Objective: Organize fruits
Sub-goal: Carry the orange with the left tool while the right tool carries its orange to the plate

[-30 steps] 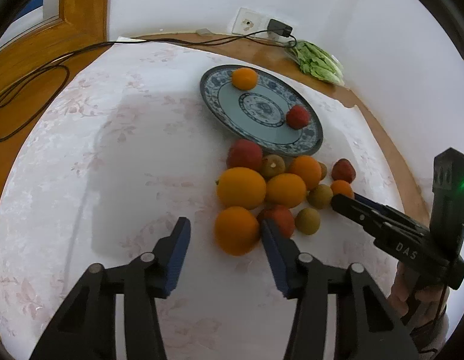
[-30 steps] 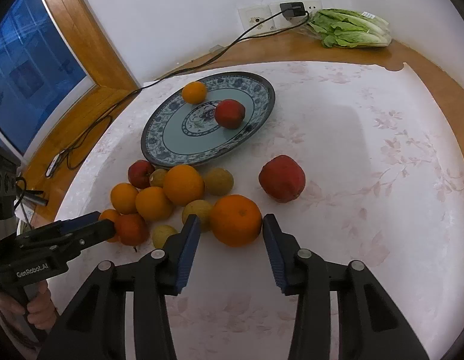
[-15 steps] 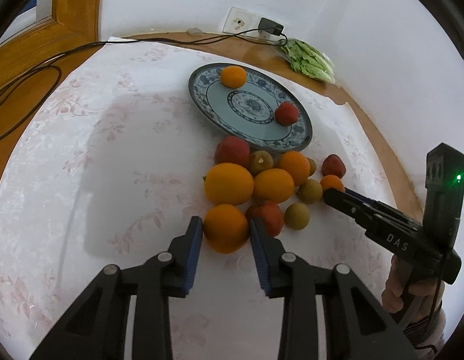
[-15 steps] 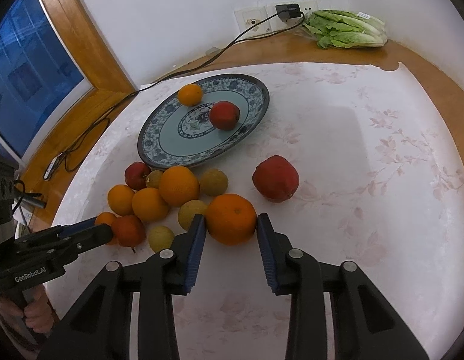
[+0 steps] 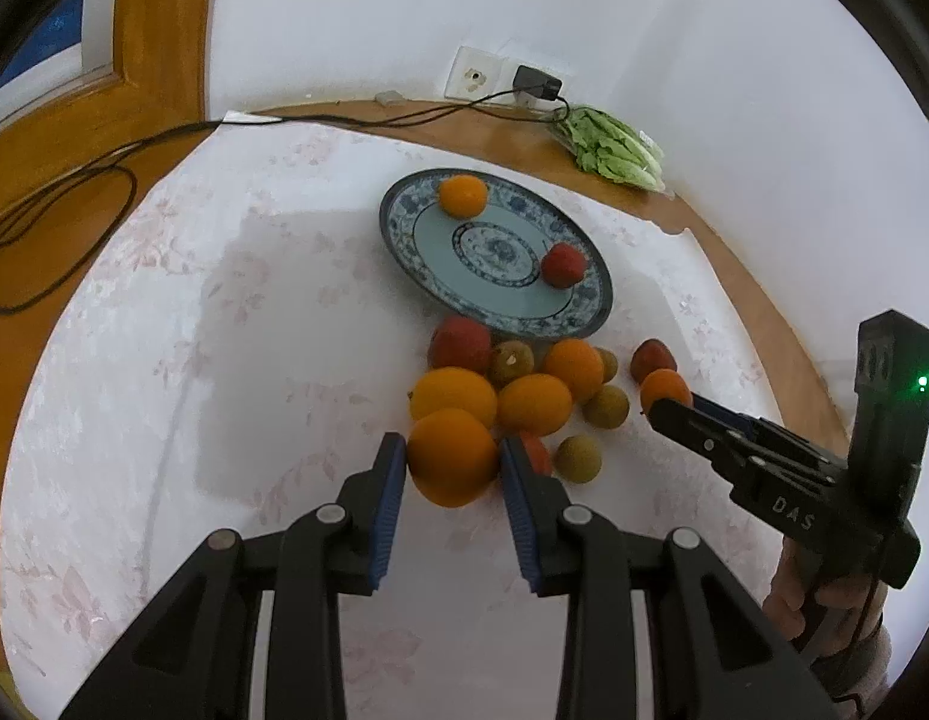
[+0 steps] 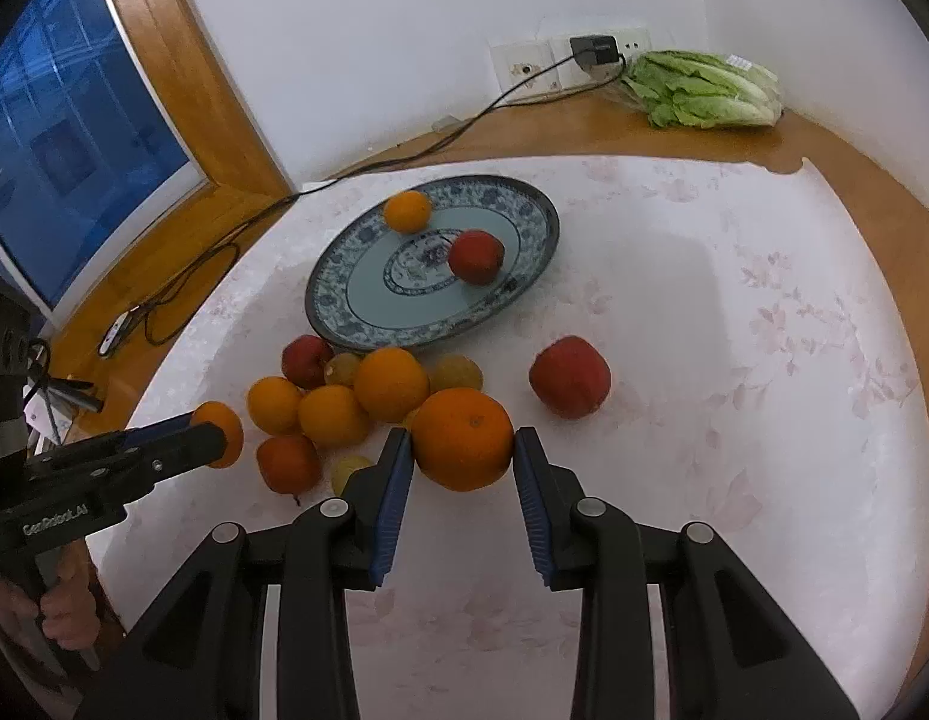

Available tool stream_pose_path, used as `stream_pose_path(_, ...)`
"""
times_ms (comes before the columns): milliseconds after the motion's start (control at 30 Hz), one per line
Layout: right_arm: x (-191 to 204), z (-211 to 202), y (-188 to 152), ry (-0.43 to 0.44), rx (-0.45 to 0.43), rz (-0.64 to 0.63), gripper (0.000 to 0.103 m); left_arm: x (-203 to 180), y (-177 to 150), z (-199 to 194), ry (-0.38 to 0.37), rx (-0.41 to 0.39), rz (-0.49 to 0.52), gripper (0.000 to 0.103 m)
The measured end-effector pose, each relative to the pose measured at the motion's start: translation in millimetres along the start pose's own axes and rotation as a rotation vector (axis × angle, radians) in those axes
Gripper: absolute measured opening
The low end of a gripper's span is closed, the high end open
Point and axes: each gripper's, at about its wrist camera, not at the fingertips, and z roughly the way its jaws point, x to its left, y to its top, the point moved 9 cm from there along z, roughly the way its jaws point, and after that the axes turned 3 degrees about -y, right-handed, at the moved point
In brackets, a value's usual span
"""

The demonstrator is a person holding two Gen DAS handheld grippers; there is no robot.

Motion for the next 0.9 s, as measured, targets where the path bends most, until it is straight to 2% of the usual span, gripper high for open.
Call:
stream_pose_path(533, 8, -9, 28, -0.016, -0.053, -0.045, 0.035, -7, 46, 2, 0.043, -0.061, 0.06, 0.034)
stream_pose_path(900, 0, 1, 64, -0.05, -0.084, -0.053, 0.035, -10, 76, 28, 0.058, -0.075, 0.085, 0.034)
